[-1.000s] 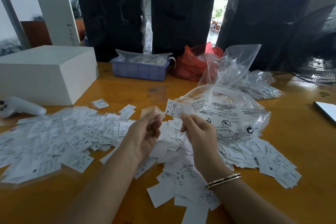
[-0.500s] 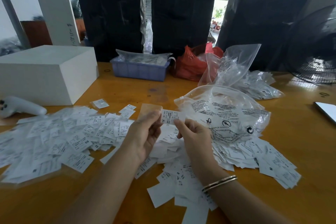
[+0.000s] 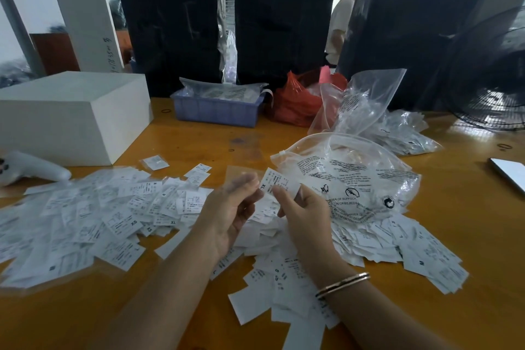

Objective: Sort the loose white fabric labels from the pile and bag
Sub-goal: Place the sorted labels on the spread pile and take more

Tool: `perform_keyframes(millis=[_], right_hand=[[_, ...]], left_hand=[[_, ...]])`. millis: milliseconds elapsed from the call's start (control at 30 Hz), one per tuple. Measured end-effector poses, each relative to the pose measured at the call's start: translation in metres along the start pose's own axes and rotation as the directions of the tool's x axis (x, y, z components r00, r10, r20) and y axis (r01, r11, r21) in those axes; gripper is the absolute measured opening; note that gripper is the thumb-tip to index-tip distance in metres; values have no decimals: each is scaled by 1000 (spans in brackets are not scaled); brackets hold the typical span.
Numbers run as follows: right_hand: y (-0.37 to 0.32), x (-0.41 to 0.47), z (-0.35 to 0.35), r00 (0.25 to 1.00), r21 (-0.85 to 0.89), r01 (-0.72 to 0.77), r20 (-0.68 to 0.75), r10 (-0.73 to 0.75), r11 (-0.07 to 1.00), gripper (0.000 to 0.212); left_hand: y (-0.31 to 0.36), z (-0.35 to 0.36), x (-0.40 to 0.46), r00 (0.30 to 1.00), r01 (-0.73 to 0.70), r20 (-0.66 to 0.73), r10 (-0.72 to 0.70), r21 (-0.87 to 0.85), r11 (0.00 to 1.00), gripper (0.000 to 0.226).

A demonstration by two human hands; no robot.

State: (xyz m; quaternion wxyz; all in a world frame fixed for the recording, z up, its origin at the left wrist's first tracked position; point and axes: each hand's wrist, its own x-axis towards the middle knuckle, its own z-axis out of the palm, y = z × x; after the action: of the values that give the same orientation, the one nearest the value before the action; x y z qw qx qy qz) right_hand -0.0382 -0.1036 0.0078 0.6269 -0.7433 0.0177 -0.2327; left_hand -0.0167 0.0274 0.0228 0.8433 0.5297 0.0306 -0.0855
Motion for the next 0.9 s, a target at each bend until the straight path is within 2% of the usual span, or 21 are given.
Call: perform_keyframes(millis=[67,167,267,333,400,500,567,767,900], right_hand=[[-1,-1,1,999,-25,20,31,-20,999,45],[-1,-2,1,998,-63,18,68,-14,998,44],[-2,-3,2,997,-54,5,72,-1,999,47],[-3,-3,2,999,-24,-1,51,2,1000,49],[-2,-2,1,1000,30,-16,4,15,999,52],[2,1,-1,996,148,-66,-57,75,987,53],[4,1,-2,995,182,-63,-65,76,981,52],[4,-3,1,1000,134,7,-17,-5,991,53],[4,-3,2,1000,85,24,13,-25,996,53]], left_hand=[[1,1,0,1000,-3,-21,2,-35,999,19],[1,-1,2,999,-12,-37,8,-122,992,27],[1,-3,2,999,-20,-50,13,-135,991,15],[1,-2,1,999,-30,-44,25,-109,994,12],[0,-1,1,999,-33,-38,30,-93,995,18],[0,-2,2,999,-19,-47,13,-124,992,26],[0,-2,3,999,-10,-47,3,-138,990,23],[1,-2,3,999,14,-39,-21,-186,982,14],[1,-2,1,1000,12,-23,-17,-198,980,26]])
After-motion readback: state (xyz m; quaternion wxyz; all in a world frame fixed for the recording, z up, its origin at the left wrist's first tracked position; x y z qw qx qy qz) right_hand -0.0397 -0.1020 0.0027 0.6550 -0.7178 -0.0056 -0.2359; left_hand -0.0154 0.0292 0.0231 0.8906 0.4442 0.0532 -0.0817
